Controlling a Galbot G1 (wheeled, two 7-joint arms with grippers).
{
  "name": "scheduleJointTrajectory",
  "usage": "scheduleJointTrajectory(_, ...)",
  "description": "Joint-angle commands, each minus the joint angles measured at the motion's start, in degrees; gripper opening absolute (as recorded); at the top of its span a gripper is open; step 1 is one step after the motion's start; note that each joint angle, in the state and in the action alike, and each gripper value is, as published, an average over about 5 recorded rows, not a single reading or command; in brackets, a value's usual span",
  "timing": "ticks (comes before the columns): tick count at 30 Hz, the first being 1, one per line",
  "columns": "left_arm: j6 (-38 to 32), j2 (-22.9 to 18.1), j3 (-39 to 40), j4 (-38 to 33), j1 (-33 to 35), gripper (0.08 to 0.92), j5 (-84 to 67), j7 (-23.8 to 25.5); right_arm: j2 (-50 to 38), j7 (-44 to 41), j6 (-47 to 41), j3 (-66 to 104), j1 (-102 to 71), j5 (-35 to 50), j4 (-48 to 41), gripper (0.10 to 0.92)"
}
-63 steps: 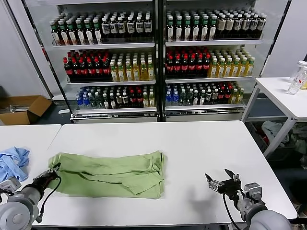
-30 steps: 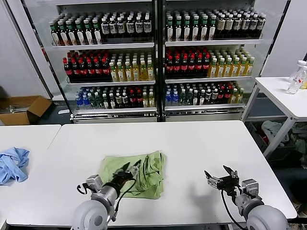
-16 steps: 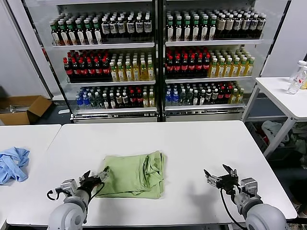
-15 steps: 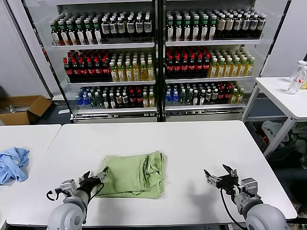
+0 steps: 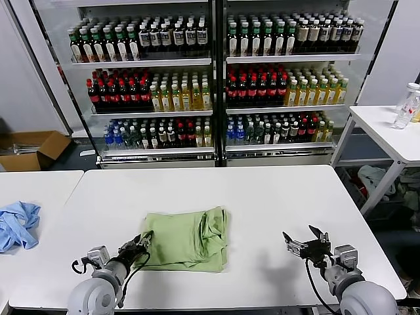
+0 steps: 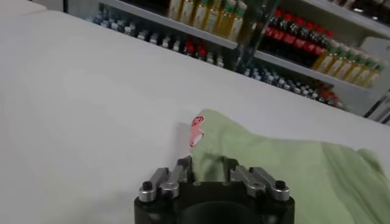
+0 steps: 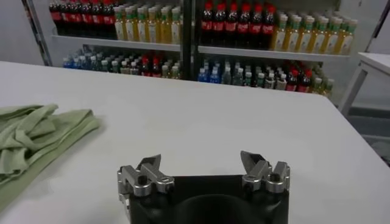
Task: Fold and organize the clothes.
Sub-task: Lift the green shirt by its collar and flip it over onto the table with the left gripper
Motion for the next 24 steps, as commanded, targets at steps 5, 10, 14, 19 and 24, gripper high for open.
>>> scheduleJointTrajectory(5, 1.4, 0.4, -9.3, -0.1, -0.4, 0.177, -21.1, 0.7, 0.2, 0.2, 0.0, 0.8, -0.5, 0.1, 0.3, 0.823)
scheduleJointTrajectory(10, 2.0, 1.3, -17.6, -1.2, 1.3, 0.091, -31.4, 0.0, 0.1, 0.2, 0.0, 1.1, -0.4, 0.3, 0.2, 0.823)
scheduleJointTrajectory(14, 2.1, 3.1, -23.6, -1.2, 2.2, 0.089, -36.1, -0.8, 0.2, 0.2, 0.1, 1.1, -0.1, 0.4, 0.1, 0.823)
scheduleJointTrajectory(19, 2.1, 9.2, -32.6, 1.8, 1.7, 0.089, -38.7, -1.2, 0.3, 0.2, 0.3, 1.0, -0.1, 0.4, -0.1, 0.823)
scheduleJointTrajectory(24, 2.1, 15.8, -37.9, 1.6, 1.1, 0.089, -39.3, -2.1, 0.6, 0.2, 0.6, 1.0, -0.3, 0.4, 0.0, 0.823)
